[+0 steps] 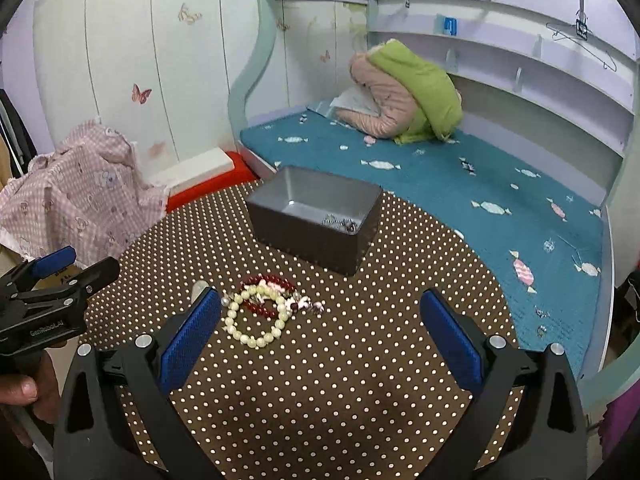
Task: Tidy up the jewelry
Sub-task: 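Withdraw both tools from the box back toward the remaining jewelry, then grasp the jade pendant with the left tool while the right grasps the cream bead bracelet, then carry the jade pendant and cream bracelet into the box and release both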
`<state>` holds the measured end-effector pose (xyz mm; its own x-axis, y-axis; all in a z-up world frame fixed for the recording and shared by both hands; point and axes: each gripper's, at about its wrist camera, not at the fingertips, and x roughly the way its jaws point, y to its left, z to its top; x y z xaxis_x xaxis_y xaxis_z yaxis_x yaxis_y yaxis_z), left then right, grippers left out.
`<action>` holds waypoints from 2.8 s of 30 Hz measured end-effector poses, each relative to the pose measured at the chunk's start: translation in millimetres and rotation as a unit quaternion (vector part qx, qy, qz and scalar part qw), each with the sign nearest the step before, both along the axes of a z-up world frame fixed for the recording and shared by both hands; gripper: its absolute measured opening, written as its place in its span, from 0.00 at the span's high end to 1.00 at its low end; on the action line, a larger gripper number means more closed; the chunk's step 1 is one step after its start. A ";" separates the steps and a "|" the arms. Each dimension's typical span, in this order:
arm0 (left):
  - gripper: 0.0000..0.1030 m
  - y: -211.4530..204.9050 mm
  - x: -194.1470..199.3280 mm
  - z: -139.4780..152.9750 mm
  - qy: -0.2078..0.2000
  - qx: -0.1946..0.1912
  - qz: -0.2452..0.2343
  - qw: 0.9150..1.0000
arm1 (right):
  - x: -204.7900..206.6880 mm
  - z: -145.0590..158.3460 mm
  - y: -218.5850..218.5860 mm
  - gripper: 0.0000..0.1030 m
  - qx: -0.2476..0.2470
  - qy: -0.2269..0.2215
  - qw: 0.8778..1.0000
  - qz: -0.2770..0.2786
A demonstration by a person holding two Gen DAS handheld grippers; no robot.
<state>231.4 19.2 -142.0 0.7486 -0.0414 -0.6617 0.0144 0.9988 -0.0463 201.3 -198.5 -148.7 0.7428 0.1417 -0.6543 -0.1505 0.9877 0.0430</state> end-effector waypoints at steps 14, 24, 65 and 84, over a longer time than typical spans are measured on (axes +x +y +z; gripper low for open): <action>0.07 -12.0 45.6 -70.9 0.070 0.008 -0.009 0.997 | 23.5 -48.0 4.4 0.07 -0.004 0.065 0.998 0.002; 0.08 -25.4 77.8 -100.0 0.099 0.006 -0.021 0.995 | 37.1 -72.1 13.1 0.07 0.005 0.095 0.995 0.012; 0.59 -11.8 41.7 -9.3 0.008 -0.042 -0.084 0.996 | 33.8 19.5 17.1 0.92 -0.041 -0.026 0.996 0.081; 0.59 -75.7 173.4 74.8 -0.028 -0.066 -0.146 0.987 | 123.3 76.8 -3.5 0.92 -0.024 -0.057 0.995 0.078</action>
